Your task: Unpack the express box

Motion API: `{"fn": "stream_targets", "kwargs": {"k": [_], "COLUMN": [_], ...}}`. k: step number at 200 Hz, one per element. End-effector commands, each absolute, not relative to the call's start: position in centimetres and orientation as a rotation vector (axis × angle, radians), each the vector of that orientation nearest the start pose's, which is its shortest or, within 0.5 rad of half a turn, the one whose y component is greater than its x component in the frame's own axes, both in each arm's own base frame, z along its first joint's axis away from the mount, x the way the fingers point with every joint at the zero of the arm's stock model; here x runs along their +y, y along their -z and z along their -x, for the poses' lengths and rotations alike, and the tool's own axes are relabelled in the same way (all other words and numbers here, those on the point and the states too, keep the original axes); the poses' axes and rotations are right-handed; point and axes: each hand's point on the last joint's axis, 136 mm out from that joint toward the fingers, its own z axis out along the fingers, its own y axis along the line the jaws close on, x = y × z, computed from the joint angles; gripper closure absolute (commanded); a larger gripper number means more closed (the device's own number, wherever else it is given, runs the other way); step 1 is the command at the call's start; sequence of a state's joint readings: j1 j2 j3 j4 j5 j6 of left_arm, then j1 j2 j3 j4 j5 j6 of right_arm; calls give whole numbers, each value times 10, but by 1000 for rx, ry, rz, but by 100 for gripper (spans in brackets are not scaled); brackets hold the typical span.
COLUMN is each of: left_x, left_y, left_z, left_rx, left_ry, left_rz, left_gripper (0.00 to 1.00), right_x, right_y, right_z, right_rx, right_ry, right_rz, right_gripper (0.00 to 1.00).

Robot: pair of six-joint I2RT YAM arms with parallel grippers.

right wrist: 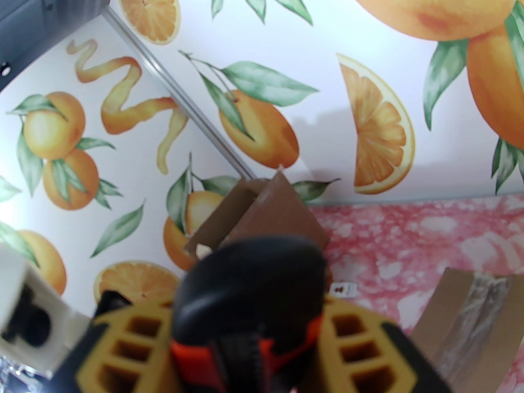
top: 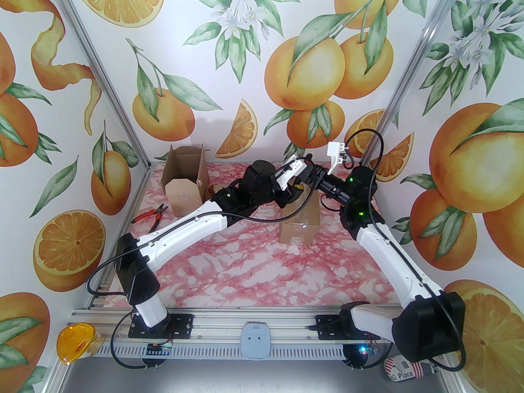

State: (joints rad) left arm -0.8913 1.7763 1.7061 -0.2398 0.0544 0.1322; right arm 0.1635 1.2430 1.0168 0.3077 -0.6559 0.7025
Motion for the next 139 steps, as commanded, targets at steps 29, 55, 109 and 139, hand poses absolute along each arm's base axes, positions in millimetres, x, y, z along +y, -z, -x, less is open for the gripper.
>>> {"fn": "stream_targets", "kwargs": {"k": [29, 55, 109, 139], "left_x": [-454, -452, -446, -450], "left_y": [-332, -344, -357, -351], "left_z": [-344, -330, -296, -284], "left_rx": [1682, 1629, 1552, 1573], "left_ry": [774, 1000, 1352, 1484], "left_rz": [-1066, -1154, -1353, -1426], "left_gripper": [75, 83, 86, 90], "right_x": [167, 164, 175, 181], "right_y": [-391, -375, -375, -372], "right_z": [-361, -356, -314, -306], "right_rx": [1600, 1645, 1530, 1519], "right_ry": [-1155, -1149, -1278, -1319], "right_rz": [152, 212, 478, 550], "right_gripper": [64, 36, 22, 30]}}
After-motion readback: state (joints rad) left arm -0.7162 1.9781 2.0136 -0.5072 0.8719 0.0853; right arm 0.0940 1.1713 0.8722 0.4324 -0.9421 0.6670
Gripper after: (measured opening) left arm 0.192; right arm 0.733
